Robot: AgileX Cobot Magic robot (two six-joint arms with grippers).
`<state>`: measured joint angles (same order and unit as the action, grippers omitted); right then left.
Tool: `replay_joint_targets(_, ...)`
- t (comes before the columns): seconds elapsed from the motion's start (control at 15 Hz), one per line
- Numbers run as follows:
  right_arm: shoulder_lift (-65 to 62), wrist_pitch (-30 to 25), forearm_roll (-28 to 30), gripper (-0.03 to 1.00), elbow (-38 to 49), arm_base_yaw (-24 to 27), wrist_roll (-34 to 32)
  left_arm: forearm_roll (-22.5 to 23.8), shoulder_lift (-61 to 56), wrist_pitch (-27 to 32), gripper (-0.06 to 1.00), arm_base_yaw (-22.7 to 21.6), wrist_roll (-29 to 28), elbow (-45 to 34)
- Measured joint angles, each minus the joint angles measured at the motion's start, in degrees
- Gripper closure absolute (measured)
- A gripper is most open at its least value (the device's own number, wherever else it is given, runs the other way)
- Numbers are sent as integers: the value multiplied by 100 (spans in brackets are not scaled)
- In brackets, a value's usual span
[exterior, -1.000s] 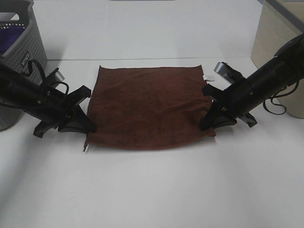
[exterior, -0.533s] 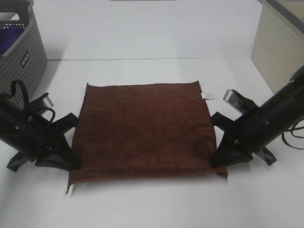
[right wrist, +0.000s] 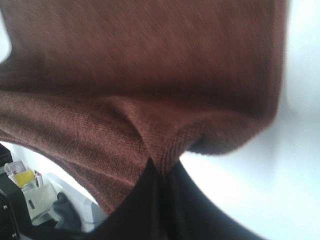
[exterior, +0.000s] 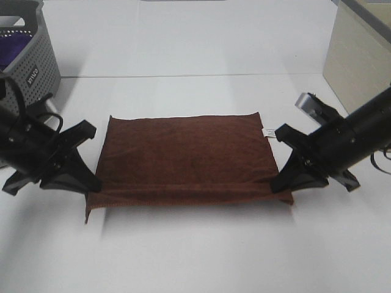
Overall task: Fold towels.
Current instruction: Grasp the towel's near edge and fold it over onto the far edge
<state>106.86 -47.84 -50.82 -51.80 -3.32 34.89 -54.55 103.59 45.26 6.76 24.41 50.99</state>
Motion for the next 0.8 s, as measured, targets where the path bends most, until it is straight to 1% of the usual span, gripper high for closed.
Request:
replay_joint_targets(0.13,23,-126,201,97,-819,0,-275,590,11,-6,94,0,-665,762)
replay_joint_targets(0.27,269,-269,435,97,-1793,-6,-613,1008,195,-6,94,17,-1134,1564)
replay_joint_targets(0.4,819,-533,590,97,-2790,-6,-785,1203,659,29,94,17,-1261,2349)
replay_joint_targets(0.6,1644,-625,699,97,-4102,-6,-1003,1352,1392,-92,94,17,-1392,3197)
replay_joint_targets(0.8,2355,-728,745,97,-4796,-6,-1134,1341,2040,-241,94,17,-1392,3799)
